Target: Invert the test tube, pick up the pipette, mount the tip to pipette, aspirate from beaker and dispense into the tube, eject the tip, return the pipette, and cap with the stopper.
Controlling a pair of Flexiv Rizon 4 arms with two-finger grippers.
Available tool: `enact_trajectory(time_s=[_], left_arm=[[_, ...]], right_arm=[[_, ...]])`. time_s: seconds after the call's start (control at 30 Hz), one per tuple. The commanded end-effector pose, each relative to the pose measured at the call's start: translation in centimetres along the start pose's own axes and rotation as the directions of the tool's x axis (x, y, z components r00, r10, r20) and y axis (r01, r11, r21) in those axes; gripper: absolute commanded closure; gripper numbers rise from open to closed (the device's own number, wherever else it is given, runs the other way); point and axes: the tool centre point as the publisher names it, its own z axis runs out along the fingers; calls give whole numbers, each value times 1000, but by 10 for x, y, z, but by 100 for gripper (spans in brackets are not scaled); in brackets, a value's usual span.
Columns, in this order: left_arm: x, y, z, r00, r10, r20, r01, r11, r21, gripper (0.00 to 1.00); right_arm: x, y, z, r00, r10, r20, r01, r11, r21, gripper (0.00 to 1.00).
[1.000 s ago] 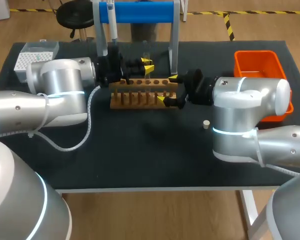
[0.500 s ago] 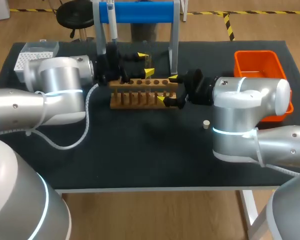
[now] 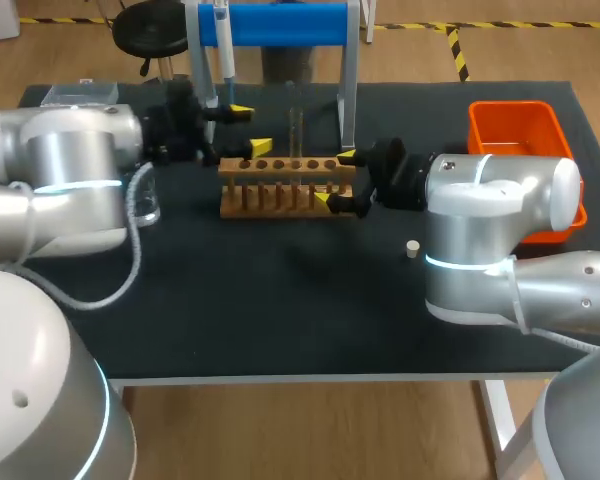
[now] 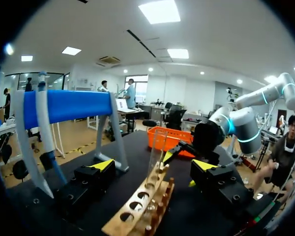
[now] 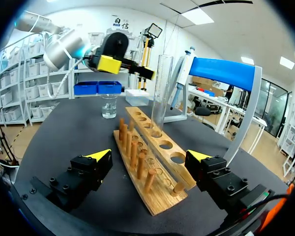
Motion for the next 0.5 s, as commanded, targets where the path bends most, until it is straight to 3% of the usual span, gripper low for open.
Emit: enact_trajectory(time_s=[0.03,0.17,0.5], left_arm=[[28,1,-81,992,-15,127,17,1000,-16,0],[35,11,-123,974,-37,222,53,996,-69,0],[35,11,-123,974,-37,222,53,996,-69,0]], right_arm=[[1,-1,0,1000,0,3,0,1000,-2,0],[1,-1,0,1000,0,3,0,1000,-2,0],[1,-1,0,1000,0,3,0,1000,-2,0]])
